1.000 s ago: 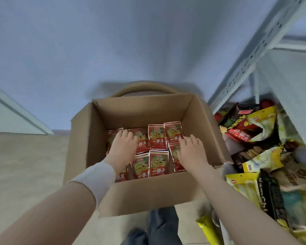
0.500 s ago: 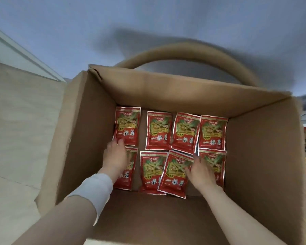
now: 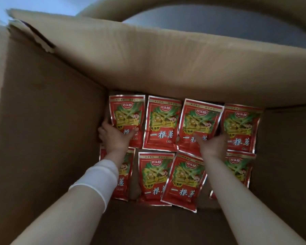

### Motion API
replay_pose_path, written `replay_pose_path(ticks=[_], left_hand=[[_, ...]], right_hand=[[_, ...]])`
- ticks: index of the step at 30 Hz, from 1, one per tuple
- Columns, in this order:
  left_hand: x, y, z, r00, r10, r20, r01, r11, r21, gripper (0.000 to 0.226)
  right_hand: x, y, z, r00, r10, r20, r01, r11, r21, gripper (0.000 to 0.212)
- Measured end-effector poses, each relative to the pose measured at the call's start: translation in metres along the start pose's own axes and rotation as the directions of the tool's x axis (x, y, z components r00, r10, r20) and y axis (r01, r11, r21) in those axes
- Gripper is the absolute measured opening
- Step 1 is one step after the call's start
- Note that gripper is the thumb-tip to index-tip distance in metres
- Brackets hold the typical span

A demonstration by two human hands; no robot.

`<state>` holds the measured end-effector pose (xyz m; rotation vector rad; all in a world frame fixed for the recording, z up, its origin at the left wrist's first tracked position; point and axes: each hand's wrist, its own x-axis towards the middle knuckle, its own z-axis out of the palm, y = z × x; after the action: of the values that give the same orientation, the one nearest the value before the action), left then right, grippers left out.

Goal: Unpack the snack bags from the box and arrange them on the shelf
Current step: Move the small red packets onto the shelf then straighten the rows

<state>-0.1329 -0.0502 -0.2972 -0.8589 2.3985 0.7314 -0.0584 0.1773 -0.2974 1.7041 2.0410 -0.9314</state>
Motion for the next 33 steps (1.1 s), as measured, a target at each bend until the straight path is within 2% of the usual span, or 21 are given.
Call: replay_pose_path(ticks=[2, 4, 6, 9, 11, 16, 19, 21, 25, 27, 29, 31, 33], left_hand=[[0.002, -0.003, -0.002, 0.999, -0.014, 0.050, 0.020, 0.994, -0.107, 0.111], [0.001, -0.001, -0.005, 0.992, -0.008, 0.125, 0.031, 0.982, -0.186, 0.108], [0.000, 0.001, -0.008, 0.980, -0.003, 0.197, 0.043, 0.980, -0.196, 0.092], [-0.007, 0.005, -0.018, 0.951, 0.010, 0.310, 0.055, 0.978, -0.202, 0.058], [-0.017, 0.008, -0.033, 0.940, 0.036, 0.339, 0.030, 0.982, -0.189, 0.048], [-0.064, 0.028, -0.091, 0.942, 0.176, 0.284, -0.076, 0.941, -0.331, 0.051], [-0.107, 0.038, -0.133, 0.904, 0.284, 0.318, -0.121, 0.886, -0.447, 0.043], [-0.142, 0.044, -0.162, 0.855, 0.373, 0.360, -0.150, 0.843, -0.517, 0.032], [-0.213, 0.059, -0.200, 0.717, 0.560, 0.415, -0.232, 0.753, -0.616, 0.033], [-0.248, 0.064, -0.213, 0.622, 0.662, 0.417, -0.320, 0.702, -0.637, 0.023], [-0.287, 0.063, -0.225, 0.523, 0.737, 0.429, -0.401, 0.657, -0.638, 0.022], [-0.330, 0.061, -0.237, 0.423, 0.786, 0.450, -0.482, 0.616, -0.623, 0.030], [-0.377, 0.057, -0.247, 0.306, 0.825, 0.475, -0.545, 0.561, -0.623, 0.032]], right_hand=[[0.003, 0.002, -0.006, 0.997, 0.038, 0.069, -0.045, 0.994, 0.100, 0.079], [0.004, 0.005, -0.013, 0.993, 0.024, 0.117, -0.038, 0.992, 0.121, 0.070], [0.002, 0.008, -0.020, 0.986, -0.005, 0.168, -0.021, 0.988, 0.153, 0.059], [-0.010, 0.013, -0.036, 0.963, -0.014, 0.270, -0.071, 0.951, 0.301, 0.039], [-0.023, 0.016, -0.053, 0.954, -0.010, 0.301, -0.120, 0.905, 0.409, 0.030], [-0.074, 0.023, -0.116, 0.943, -0.039, 0.332, -0.155, 0.828, 0.538, 0.035], [-0.122, 0.031, -0.157, 0.943, -0.018, 0.334, -0.200, 0.770, 0.606, 0.042], [-0.164, 0.040, -0.184, 0.943, -0.033, 0.330, -0.210, 0.711, 0.671, 0.040], [-0.243, 0.077, -0.220, 0.966, -0.100, 0.237, -0.130, 0.607, 0.784, 0.040], [-0.281, 0.099, -0.233, 0.984, -0.109, 0.144, -0.071, 0.502, 0.862, 0.036], [-0.321, 0.125, -0.248, 0.992, -0.118, 0.043, 0.008, 0.399, 0.917, 0.032], [-0.360, 0.154, -0.264, 0.992, -0.114, -0.050, 0.086, 0.337, 0.937, 0.041], [-0.397, 0.185, -0.283, 0.984, -0.091, -0.150, 0.171, 0.308, 0.936, 0.032]])
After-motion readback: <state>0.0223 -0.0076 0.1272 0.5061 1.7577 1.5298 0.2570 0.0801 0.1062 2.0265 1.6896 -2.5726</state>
